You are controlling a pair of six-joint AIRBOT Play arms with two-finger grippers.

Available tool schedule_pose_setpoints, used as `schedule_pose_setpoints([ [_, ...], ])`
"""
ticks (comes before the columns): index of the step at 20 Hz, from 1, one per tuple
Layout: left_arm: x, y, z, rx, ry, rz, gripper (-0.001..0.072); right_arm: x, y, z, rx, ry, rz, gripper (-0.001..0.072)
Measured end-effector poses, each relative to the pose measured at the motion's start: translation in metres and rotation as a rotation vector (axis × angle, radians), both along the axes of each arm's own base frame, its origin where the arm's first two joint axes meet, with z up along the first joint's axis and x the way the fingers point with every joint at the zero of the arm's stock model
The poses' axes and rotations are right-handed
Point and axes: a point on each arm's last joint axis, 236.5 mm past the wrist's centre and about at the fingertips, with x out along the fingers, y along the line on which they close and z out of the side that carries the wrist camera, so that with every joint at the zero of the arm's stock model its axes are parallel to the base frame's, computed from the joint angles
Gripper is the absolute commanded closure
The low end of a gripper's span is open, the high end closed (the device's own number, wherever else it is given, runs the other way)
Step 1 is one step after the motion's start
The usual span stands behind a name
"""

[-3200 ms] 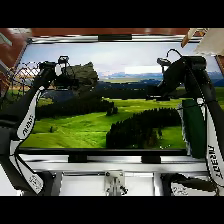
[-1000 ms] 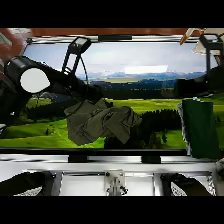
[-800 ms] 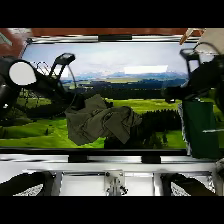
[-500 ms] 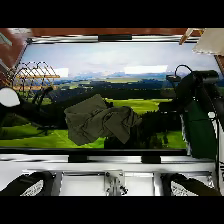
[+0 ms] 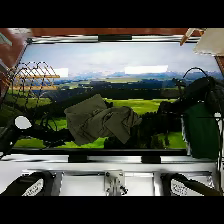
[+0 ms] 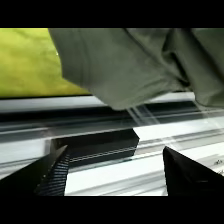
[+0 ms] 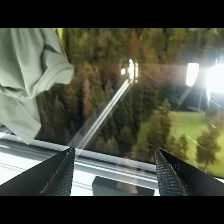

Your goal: Fold the shirts.

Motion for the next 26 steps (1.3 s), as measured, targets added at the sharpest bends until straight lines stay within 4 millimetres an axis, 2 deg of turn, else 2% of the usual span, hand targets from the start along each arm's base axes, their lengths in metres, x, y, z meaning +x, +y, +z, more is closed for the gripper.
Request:
schedule_pose_setpoints([
  [6,0.015,-0.005,-0.021,-0.017,0.000,0.075,0.0046,0.000,0.003,-0.001,0.026,0.003,-0.007,0.0091],
  [7,0.017,-0.007,-0.024,-0.024,0.001,0.080,0.0083,0.000,0.005,-0.003,0.033,0.011,-0.008,0.0091],
  [8,0.017,-0.010,-0.027,-0.027,0.004,0.079,0.0156,-0.002,0.006,-0.006,0.041,0.019,-0.009,0.0091],
  [10,0.020,-0.014,-0.033,-0.027,0.004,0.079,0.0194,-0.005,0.011,-0.012,0.062,0.045,-0.011,0.0090],
  [15,0.024,-0.017,-0.039,-0.026,-0.003,0.083,0.0610,-0.015,0.031,-0.032,0.091,0.105,0.033,0.0082],
  [16,0.025,-0.017,-0.039,-0.025,-0.004,0.083,0.0673,-0.014,0.036,-0.036,0.091,0.106,0.045,0.0082],
  [25,0.020,-0.019,-0.032,-0.034,-0.028,0.026,0.0677,0.001,0.086,-0.074,0.169,0.128,0.042,0.0085],
  [26,0.023,-0.019,-0.029,-0.033,-0.042,0.022,0.0677,0.002,0.090,-0.079,0.169,0.132,0.033,0.0112],
])
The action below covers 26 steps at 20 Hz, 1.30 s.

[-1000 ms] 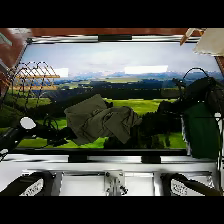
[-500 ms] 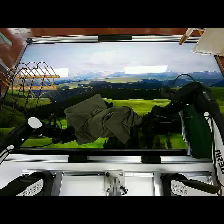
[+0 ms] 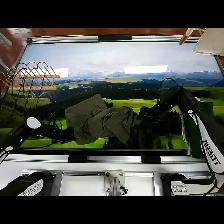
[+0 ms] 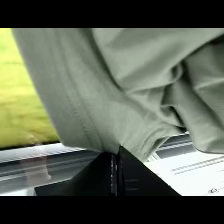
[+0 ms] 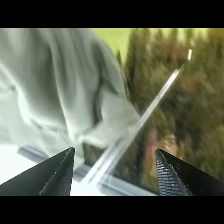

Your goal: Fold the shirts.

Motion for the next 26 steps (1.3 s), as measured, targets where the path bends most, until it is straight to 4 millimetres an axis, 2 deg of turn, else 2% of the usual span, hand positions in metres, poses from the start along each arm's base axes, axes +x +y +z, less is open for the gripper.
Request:
schedule_pose_setpoints([
  [1,0.003,0.000,0.004,0.000,-0.017,-0.002,0.0677,-0.001,0.004,-0.004,0.000,0.011,-0.004,0.0296],
  [2,0.007,0.000,0.009,0.000,-0.038,-0.004,0.0677,-0.001,0.008,-0.008,0.001,0.017,-0.007,0.0538],
  [3,0.012,0.000,0.015,0.000,-0.060,-0.006,0.0677,-0.001,0.011,-0.010,0.001,0.024,-0.006,0.0648],
  [7,0.039,0.002,0.045,0.014,-0.170,-0.024,0.0678,0.000,0.015,-0.008,-0.007,0.006,-0.002,0.0651],
  [8,0.049,0.004,0.058,0.027,-0.215,-0.034,0.0678,0.003,0.015,0.000,-0.006,-0.024,0.008,0.0651],
  [10,0.074,0.011,0.100,0.071,-0.346,-0.063,0.0678,0.013,0.011,0.028,-0.020,-0.138,0.055,0.0651],
  [11,0.088,0.016,0.131,0.102,-0.438,-0.075,0.0678,0.021,0.008,0.052,-0.033,-0.229,0.089,0.0651],
  [12,0.104,0.023,0.173,0.138,-0.555,-0.080,0.0678,0.029,0.002,0.080,-0.061,-0.329,0.126,0.0651],
  [13,0.117,0.030,0.225,0.173,-0.687,-0.075,0.0678,0.038,-0.006,0.113,-0.097,-0.438,0.150,0.0651],
  [14,0.125,0.035,0.280,0.196,-0.824,-0.053,0.0677,0.049,-0.016,0.154,-0.145,-0.578,0.159,0.0651],
  [15,0.126,0.041,0.345,0.211,-0.976,-0.017,0.0678,0.057,-0.026,0.197,-0.193,-0.714,0.155,0.0651],
  [16,0.120,0.045,0.405,0.212,-1.117,0.023,0.0678,0.062,-0.036,0.251,-0.237,-0.882,0.126,0.0651],
  [17,0.106,0.051,0.468,0.205,-1.265,0.072,0.0678,0.062,-0.045,0.304,-0.268,-1.041,0.084,0.0651],
  [19,0.064,0.060,0.562,0.184,-1.495,0.149,0.0677,0.043,-0.061,0.412,-0.291,-1.351,-0.035,0.0651],
  [20,0.042,0.064,0.594,0.173,-1.578,0.174,0.0677,0.023,-0.067,0.465,-0.279,-1.499,-0.104,0.0652],
  [21,0.020,0.067,0.621,0.159,-1.653,0.197,0.0677,0.002,-0.073,0.506,-0.261,-1.618,-0.165,0.0651],
  [22,0.001,0.070,0.639,0.154,-1.708,0.212,0.0677,-0.022,-0.079,0.542,-0.239,-1.725,-0.222,0.0651],
  [24,-0.027,0.075,0.660,0.158,-1.780,0.232,0.0677,-0.064,-0.089,0.589,-0.202,-1.872,-0.303,0.0651],
  [26,-0.035,0.082,0.661,0.198,-1.783,0.240,0.0678,-0.091,-0.095,0.607,-0.189,-1.929,-0.340,0.0651],
])
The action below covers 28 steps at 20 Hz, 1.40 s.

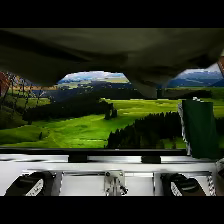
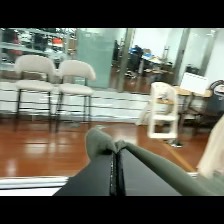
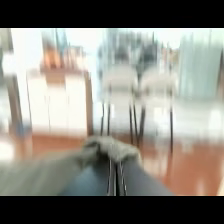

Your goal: Fold the shirts.

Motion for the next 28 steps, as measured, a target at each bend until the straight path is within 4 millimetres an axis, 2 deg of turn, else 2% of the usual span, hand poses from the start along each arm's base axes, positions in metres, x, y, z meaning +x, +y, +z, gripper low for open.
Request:
schedule_pose_setpoints([
  [2,0.003,0.011,-0.013,0.032,0.047,0.056,0.0677,-0.004,-0.006,-0.007,-0.010,0.034,-0.027,0.0651],
  [3,0.011,0.016,-0.027,0.051,0.098,0.084,0.0677,-0.003,-0.010,-0.015,-0.020,0.068,-0.044,0.0651],
  [5,0.031,0.024,-0.065,0.088,0.227,0.122,0.0677,0.008,-0.017,-0.037,-0.047,0.162,-0.080,0.0651],
  [6,0.042,0.026,-0.086,0.105,0.294,0.135,0.0677,0.020,-0.020,-0.056,-0.066,0.236,-0.102,0.0651],
  [9,0.082,0.028,-0.172,0.158,0.540,0.151,0.0678,0.062,-0.034,-0.123,-0.132,0.480,-0.177,0.0651],
  [11,0.107,0.028,-0.239,0.191,0.703,0.151,0.0677,0.098,-0.038,-0.188,-0.165,0.678,-0.210,0.0651],
  [14,0.146,0.027,-0.331,0.208,0.887,0.154,0.0678,0.152,-0.034,-0.277,-0.175,0.889,-0.223,0.0650],
  [16,0.172,0.024,-0.380,0.195,0.978,0.157,0.0678,0.190,-0.027,-0.326,-0.144,0.965,-0.220,0.0650],
  [18,0.197,0.020,-0.420,0.181,1.041,0.153,0.0677,0.224,-0.018,-0.370,-0.076,1.011,-0.219,0.0651],
  [20,0.218,0.012,-0.455,0.154,1.094,0.136,0.0677,0.251,-0.008,-0.402,0.014,1.027,-0.209,0.0650],
  [22,0.235,0.004,-0.488,0.122,1.145,0.117,0.0677,0.269,0.003,-0.432,0.103,1.052,-0.194,0.0651],
  [24,0.246,-0.005,-0.520,0.082,1.205,0.096,0.0675,0.279,0.014,-0.462,0.177,1.100,-0.180,0.0650],
  [25,0.248,-0.010,-0.534,0.062,1.238,0.085,0.0629,0.281,0.018,-0.476,0.209,1.132,-0.175,0.0610],
  [26,0.248,-0.015,-0.546,0.038,1.271,0.071,0.0290,0.282,0.022,-0.486,0.235,1.152,-0.171,0.0405],
  [27,0.247,-0.020,-0.556,0.011,1.304,0.058,-0.0013,0.281,0.025,-0.493,0.250,1.172,-0.166,0.0139],
  [28,0.245,-0.022,-0.562,-0.012,1.337,0.050,-0.0007,0.279,0.025,-0.497,0.247,1.190,-0.161,0.0119],
])
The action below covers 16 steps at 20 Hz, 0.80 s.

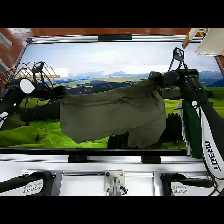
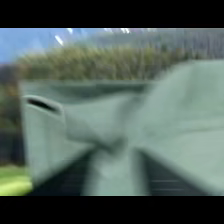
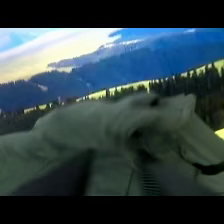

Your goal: Fold the shirts.

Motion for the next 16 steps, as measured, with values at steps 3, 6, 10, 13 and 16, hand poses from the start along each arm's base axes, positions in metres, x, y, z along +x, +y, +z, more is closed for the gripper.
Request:
schedule_pose_setpoints([
  [3,-0.019,0.013,-0.006,-0.019,0.121,-0.007,-0.0006,-0.013,-0.022,0.008,-0.093,0.028,0.056,0.0120],
  [6,-0.068,0.033,-0.013,-0.029,0.316,-0.049,-0.0006,-0.049,-0.083,0.006,-0.233,0.165,0.068,0.0120],
  [10,-0.148,0.029,-0.045,-0.089,0.529,-0.084,-0.0005,-0.115,-0.126,-0.022,-0.103,0.403,0.055,0.0119],
  [13,-0.186,-0.001,-0.071,-0.212,0.580,-0.095,-0.0001,-0.145,-0.123,-0.038,0.069,0.488,0.046,0.0120],
  [16,-0.205,-0.027,-0.091,-0.274,0.591,-0.103,0.0013,-0.157,-0.117,-0.043,0.148,0.513,0.055,0.0120],
])
